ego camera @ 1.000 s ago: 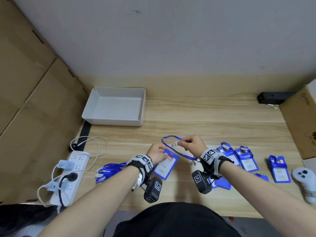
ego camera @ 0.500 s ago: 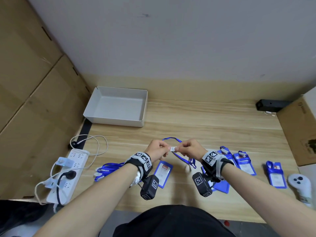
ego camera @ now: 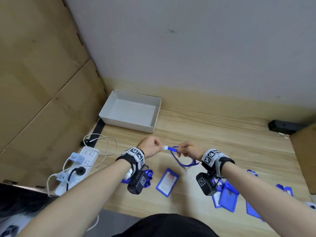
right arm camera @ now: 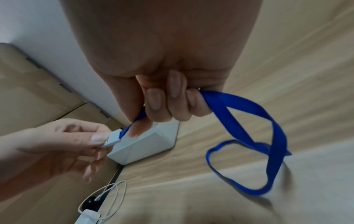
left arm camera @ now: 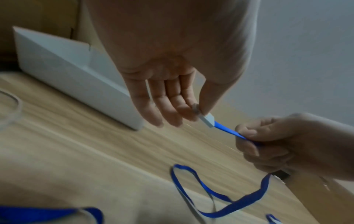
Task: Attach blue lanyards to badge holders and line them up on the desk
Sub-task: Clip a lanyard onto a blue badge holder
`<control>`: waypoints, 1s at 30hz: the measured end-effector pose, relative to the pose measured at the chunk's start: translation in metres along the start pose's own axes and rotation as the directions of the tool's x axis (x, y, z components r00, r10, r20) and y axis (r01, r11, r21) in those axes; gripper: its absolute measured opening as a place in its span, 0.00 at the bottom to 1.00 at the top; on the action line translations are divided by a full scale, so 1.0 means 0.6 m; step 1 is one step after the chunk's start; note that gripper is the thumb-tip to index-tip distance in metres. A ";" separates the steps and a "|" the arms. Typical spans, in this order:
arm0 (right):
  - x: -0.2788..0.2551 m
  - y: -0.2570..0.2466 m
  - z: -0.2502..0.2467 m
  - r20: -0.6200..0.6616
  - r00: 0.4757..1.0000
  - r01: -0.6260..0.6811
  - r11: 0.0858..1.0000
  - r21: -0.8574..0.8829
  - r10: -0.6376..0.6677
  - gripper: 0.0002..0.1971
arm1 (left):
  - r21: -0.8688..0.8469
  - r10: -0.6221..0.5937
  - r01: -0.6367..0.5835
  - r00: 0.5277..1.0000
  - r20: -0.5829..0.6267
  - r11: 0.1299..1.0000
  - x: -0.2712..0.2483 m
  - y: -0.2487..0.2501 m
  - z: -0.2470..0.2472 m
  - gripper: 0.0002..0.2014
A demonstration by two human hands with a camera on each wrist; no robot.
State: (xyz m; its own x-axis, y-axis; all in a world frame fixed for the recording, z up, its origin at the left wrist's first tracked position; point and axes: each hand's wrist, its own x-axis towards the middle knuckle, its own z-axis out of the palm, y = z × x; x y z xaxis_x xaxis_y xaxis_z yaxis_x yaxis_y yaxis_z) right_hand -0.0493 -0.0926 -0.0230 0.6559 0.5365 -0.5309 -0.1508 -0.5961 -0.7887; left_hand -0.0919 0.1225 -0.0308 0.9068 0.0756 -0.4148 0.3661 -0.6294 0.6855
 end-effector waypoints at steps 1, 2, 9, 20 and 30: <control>0.011 -0.019 -0.001 -0.011 1.000 0.013 0.999 -0.041 -0.014 0.14 | 0.047 -0.017 0.019 0.999 -0.040 0.999 -0.002 -0.007 -0.022 0.06; 0.020 -0.040 -0.002 -0.037 0.999 0.027 0.996 -0.088 -0.030 0.14 | 0.080 -0.036 0.043 0.996 -0.087 0.996 -0.004 -0.014 -0.043 0.06; 0.098 -0.158 0.033 -0.130 0.987 0.033 0.910 -0.414 -0.095 0.14 | 0.055 -0.139 0.175 0.904 -0.404 0.983 -0.042 -0.082 -0.177 0.06; 0.100 -0.135 0.046 -0.122 0.992 -0.050 0.757 -0.651 -0.039 0.33 | 0.198 0.121 -0.097 0.986 -0.112 0.975 -0.066 -0.033 -0.249 0.06; 0.084 -0.290 0.125 -0.142 0.952 0.300 0.912 0.279 -0.270 0.15 | -0.286 -0.010 -0.056 0.974 -0.224 0.957 -0.043 0.031 -0.342 0.06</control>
State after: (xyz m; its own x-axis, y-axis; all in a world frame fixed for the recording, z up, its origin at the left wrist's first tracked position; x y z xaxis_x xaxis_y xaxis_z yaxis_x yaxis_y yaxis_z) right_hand -0.0457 0.0831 0.0641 0.7707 0.5866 -0.2488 -0.1472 -0.2160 -0.9652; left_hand -0.0656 0.2674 0.1153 0.9268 0.2537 -0.2770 0.3594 -0.3850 0.8500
